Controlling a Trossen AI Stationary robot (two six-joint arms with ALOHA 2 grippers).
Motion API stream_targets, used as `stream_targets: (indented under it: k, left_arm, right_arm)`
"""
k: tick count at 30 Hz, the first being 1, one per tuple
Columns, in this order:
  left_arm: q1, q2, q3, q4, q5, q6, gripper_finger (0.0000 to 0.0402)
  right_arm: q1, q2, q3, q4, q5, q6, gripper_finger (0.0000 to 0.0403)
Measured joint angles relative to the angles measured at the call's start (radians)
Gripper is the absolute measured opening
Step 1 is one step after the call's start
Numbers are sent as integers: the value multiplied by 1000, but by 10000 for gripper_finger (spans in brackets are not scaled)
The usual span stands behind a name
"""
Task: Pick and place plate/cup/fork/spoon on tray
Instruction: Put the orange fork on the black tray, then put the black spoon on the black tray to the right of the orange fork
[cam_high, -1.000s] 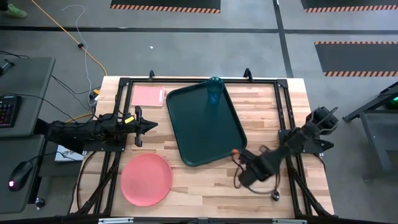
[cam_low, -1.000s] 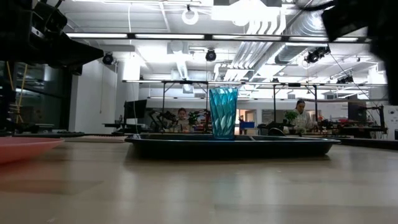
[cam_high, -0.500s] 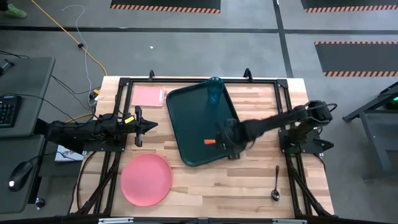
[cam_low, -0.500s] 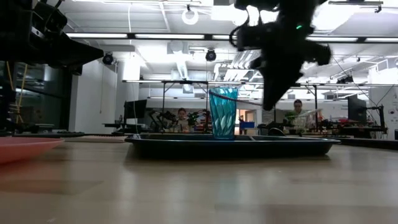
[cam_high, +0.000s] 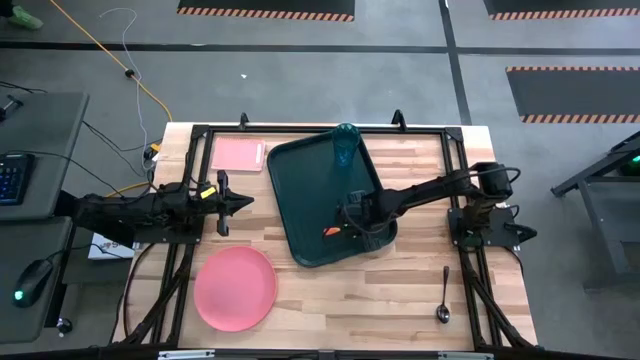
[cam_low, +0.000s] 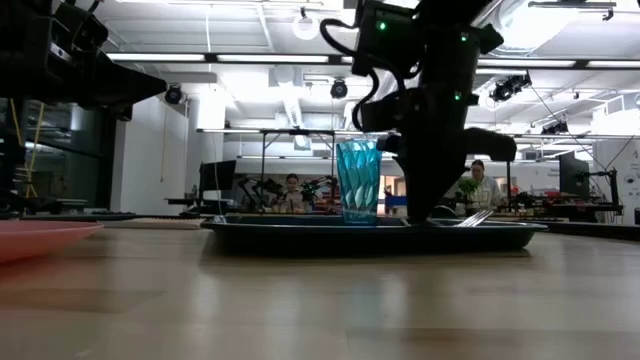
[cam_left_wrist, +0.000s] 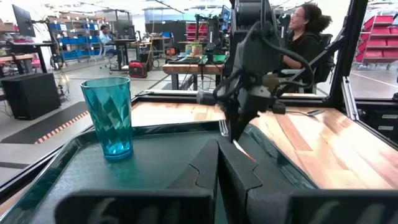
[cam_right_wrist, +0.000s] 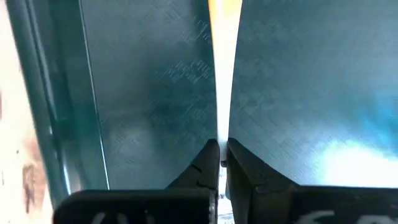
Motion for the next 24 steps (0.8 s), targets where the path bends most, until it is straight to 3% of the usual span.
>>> stream_targets:
  k: [10, 24]
  left_arm:
    - [0, 0, 0, 0, 0, 0, 0]
    - [0, 0, 0, 0, 0, 0, 0]
  right_arm:
    - [0, 20, 1, 79, 16, 47, 8]
    - [-1, 27, -3, 58, -23, 88, 29]
